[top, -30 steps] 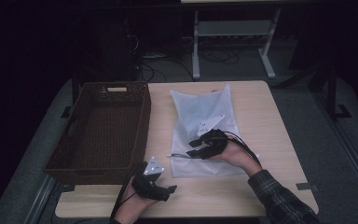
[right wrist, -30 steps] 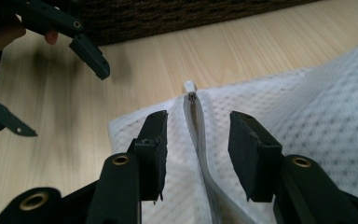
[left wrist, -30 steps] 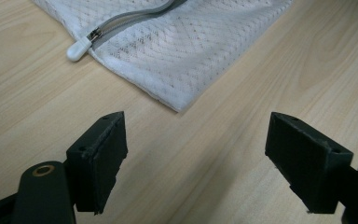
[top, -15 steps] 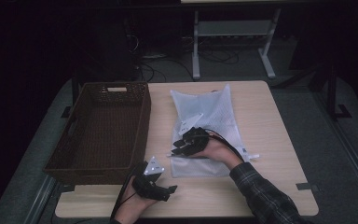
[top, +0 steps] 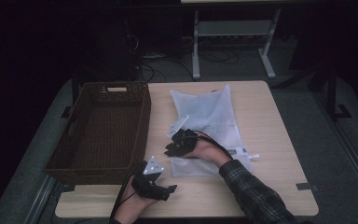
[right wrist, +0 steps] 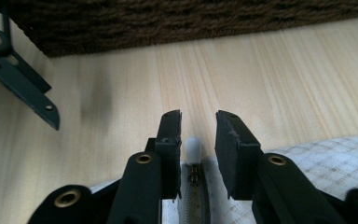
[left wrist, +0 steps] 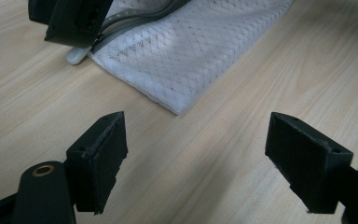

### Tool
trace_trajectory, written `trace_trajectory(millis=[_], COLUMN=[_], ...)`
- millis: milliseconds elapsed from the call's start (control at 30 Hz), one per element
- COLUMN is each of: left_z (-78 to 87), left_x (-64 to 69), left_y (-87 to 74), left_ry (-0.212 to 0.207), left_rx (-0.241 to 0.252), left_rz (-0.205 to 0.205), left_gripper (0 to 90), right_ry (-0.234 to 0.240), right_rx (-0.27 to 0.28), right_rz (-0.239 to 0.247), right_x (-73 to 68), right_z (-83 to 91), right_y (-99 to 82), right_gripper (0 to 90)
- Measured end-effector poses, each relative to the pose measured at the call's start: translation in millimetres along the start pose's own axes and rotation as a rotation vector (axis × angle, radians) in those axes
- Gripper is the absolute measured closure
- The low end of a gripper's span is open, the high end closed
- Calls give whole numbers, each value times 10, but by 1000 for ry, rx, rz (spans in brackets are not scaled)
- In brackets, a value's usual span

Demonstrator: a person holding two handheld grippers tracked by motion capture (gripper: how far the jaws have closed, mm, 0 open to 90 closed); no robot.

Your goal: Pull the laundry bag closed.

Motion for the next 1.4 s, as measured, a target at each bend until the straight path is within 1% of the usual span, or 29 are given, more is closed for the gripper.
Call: trace_trajectory(millis=[267,433,600,767,933,1100,1233,1400], left_z=[1,1,-3,-5,-4,-2,-2,-4], left_x=[-5,-5,-4,-3,-5,-5,-8,-8], left_y=[-2,-4,-7,-6,-8,-8,-7,-8], left_ry=[0,0,-1,-2,-2,-1,-1,0], left_rx=[-1,-4,-6,-7,-7,-6,-5,-5], left_rz=[0,-1,3,2,3,3,5,7], left_gripper=[206,206,206,206,206,206,206,206], right_ry=[5,11,8,6,-1,-10,-18,-23], right_rx=[-35,-48,-48,-45,-18,-5,7,12], right_rz=[-6,-2,-1,-3,-1,3,6,4], right_x=[27,8,4,-3,-5,-17,-23,-29], right_z=[-72,-137,-152,-150,-82,10,101,204], right_y=[-33,-41,-33,-26,12,21,0,-68], right_gripper=[728,741,796,800,801,801,802,802])
Point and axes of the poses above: each handheld gripper's, and its own axes: z roughly backward along the jaws, y roughly out of its top, x roughly to its right, the point moved 6 cm from there along -z, roughly forward along the jaws, and after that the axes turned 3 degrees about y, right-handed, at the moved point
